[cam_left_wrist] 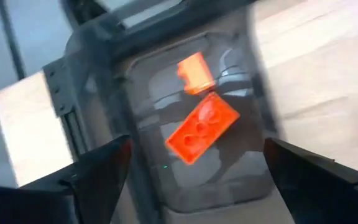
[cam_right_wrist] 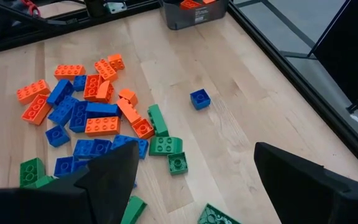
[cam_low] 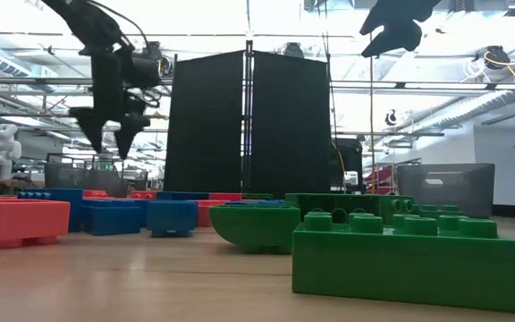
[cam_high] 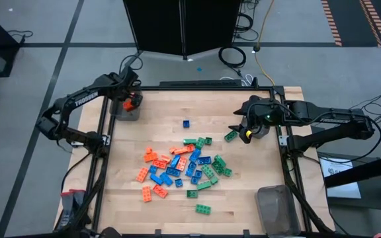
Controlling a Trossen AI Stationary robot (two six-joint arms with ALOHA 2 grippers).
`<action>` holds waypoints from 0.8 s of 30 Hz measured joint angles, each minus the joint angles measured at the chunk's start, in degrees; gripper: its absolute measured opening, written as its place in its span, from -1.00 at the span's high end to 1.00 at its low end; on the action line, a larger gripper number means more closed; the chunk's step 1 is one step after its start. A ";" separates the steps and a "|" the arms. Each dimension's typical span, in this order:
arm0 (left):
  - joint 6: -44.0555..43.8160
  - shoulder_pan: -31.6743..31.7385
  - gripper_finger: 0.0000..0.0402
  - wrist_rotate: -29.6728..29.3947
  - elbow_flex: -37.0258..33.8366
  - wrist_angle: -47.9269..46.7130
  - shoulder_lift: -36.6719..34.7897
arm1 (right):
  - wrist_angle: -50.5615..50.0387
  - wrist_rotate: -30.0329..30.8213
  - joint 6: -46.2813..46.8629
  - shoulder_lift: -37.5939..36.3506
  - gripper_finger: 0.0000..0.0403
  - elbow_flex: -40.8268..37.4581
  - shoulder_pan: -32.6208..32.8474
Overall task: Sort blocks
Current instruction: Put the blue game piece into the top right black bin
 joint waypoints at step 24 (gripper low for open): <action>11.76 -23.37 -0.66 17.30 10.97 19.33 15.92 | -0.04 -0.05 -0.04 0.01 -0.57 0.00 0.00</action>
